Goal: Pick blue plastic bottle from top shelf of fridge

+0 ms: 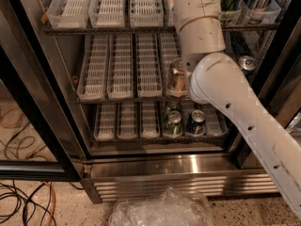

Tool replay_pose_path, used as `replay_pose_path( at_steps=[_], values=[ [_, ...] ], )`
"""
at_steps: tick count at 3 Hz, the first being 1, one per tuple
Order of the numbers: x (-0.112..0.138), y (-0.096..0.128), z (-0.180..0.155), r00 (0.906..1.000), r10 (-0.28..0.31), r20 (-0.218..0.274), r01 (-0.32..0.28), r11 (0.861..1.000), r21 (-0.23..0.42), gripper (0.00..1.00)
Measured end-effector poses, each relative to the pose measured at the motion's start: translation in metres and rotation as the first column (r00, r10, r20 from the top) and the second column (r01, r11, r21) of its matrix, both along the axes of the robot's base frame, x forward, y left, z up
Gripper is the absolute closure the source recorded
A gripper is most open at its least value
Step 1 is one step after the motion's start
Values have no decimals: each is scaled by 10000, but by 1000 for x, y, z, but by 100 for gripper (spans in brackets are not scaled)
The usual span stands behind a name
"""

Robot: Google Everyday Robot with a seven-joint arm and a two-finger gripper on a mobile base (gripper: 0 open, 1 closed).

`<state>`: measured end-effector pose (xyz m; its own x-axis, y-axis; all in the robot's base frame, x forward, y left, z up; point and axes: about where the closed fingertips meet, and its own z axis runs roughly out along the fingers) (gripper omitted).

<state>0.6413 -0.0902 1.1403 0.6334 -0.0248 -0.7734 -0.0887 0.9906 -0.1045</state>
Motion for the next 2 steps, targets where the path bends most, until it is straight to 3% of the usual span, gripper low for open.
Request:
replay_pose_path(
  at_steps=[2],
  values=[
    [-25,4,7,9994,96,322,-88,9996,-269,100]
  ],
)
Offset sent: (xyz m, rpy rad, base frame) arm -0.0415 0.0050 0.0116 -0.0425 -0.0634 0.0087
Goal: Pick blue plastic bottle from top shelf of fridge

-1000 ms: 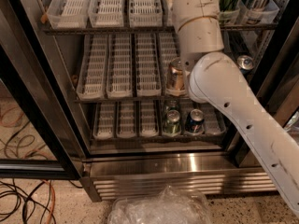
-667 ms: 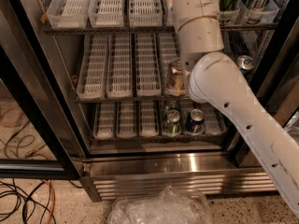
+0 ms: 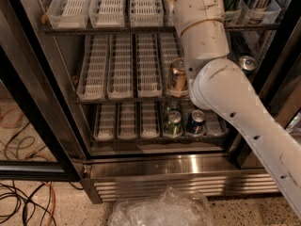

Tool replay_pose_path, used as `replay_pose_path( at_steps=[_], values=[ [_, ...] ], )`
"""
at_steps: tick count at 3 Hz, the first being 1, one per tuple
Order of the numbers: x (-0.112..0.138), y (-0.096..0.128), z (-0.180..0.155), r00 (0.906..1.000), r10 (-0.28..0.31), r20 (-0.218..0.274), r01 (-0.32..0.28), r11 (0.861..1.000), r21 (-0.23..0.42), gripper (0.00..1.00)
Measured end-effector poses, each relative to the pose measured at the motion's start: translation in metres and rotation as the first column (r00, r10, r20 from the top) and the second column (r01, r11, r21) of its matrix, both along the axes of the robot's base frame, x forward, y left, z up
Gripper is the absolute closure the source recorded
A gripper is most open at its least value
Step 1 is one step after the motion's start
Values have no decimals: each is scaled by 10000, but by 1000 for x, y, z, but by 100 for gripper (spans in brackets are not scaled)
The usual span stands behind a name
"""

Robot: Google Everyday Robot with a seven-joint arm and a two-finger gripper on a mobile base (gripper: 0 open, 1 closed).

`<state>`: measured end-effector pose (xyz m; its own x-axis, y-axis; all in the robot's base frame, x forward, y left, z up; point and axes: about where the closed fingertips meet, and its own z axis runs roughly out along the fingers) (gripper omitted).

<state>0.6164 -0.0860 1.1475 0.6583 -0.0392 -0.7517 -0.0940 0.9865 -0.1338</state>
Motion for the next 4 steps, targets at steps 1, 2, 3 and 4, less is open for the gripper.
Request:
replay_pose_path(
  at_steps=[1,2,3,4],
  values=[
    [-12,3,-2,9999,99,-51,-99,9998,-182,100],
    [-27,5,-12,9989,248,-403,-264,9989,-399,100],
    [-44,5,-19,9971,431,-632,-471,9969,-624,100],
    [-63,4,-25,9938,656,-897,-741,9927,-954,100]
  ],
)
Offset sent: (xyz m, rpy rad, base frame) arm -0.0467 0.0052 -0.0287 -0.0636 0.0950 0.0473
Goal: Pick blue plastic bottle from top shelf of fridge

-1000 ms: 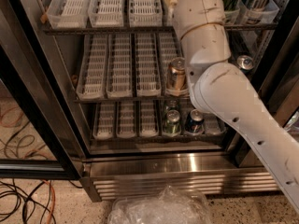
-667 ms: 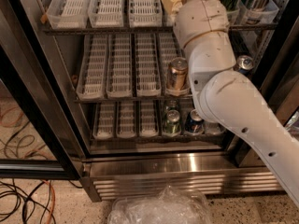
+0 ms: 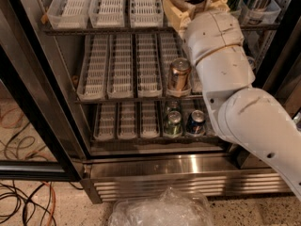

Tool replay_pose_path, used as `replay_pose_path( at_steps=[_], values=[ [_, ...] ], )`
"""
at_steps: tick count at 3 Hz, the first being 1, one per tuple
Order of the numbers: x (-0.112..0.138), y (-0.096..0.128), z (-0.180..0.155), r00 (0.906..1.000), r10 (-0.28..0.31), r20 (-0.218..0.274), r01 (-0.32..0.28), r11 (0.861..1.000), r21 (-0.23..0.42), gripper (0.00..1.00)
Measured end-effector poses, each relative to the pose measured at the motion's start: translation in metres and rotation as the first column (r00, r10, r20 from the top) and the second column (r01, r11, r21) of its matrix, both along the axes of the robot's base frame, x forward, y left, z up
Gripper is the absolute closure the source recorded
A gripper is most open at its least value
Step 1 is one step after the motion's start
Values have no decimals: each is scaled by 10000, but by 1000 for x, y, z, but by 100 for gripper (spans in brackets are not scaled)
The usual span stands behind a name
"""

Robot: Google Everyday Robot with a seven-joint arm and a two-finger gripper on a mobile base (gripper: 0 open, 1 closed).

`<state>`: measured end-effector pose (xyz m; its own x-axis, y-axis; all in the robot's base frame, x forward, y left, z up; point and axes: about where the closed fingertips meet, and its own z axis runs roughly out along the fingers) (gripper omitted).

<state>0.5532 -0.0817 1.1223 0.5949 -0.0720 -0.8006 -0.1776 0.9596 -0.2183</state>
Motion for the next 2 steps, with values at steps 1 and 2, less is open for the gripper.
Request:
replay_pose_path(
  at_steps=[1,2],
  values=[
    [-19,-4,-5,9995,234,-229,-242,9990,-376,100],
    [-42,-13,-8,9975,504,-493,-544,9950,-841,100]
  ],
)
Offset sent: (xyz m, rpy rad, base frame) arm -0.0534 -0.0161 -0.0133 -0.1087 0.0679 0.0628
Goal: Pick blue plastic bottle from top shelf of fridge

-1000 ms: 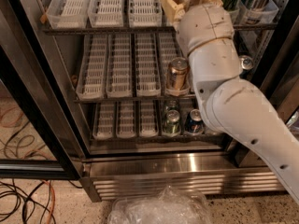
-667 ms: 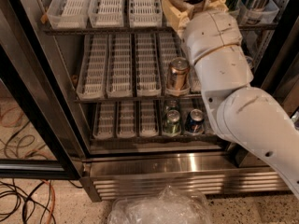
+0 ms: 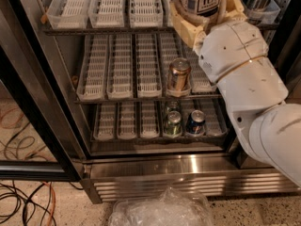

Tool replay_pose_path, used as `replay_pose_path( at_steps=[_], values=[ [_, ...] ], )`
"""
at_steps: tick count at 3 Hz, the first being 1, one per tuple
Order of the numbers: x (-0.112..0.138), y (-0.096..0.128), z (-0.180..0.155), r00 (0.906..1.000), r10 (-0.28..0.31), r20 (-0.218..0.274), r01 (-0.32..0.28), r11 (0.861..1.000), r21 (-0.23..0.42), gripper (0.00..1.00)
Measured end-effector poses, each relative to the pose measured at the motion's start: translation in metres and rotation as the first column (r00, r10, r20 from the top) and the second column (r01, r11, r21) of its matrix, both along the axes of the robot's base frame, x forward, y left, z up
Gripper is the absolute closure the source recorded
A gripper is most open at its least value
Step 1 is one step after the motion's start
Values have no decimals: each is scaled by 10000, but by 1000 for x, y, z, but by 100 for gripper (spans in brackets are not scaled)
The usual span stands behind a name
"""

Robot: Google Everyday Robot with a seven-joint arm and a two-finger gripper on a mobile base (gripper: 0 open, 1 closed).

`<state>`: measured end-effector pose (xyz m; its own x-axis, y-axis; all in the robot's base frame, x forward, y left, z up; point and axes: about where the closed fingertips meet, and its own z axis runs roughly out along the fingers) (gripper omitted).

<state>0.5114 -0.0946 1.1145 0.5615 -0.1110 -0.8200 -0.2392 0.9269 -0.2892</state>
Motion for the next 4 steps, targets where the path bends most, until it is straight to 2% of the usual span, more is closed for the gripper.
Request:
replay_pose_path(
  at_steps=[2,3,4],
  values=[
    [0,2,1,9998,178,-71,-178,9998,-59,100],
    [-13,8,-10,9937,1033,-435,-1042,9944,-172,100],
    [-42,25,-28,9639,2446,-1051,-2491,9679,-324,100]
  ],
)
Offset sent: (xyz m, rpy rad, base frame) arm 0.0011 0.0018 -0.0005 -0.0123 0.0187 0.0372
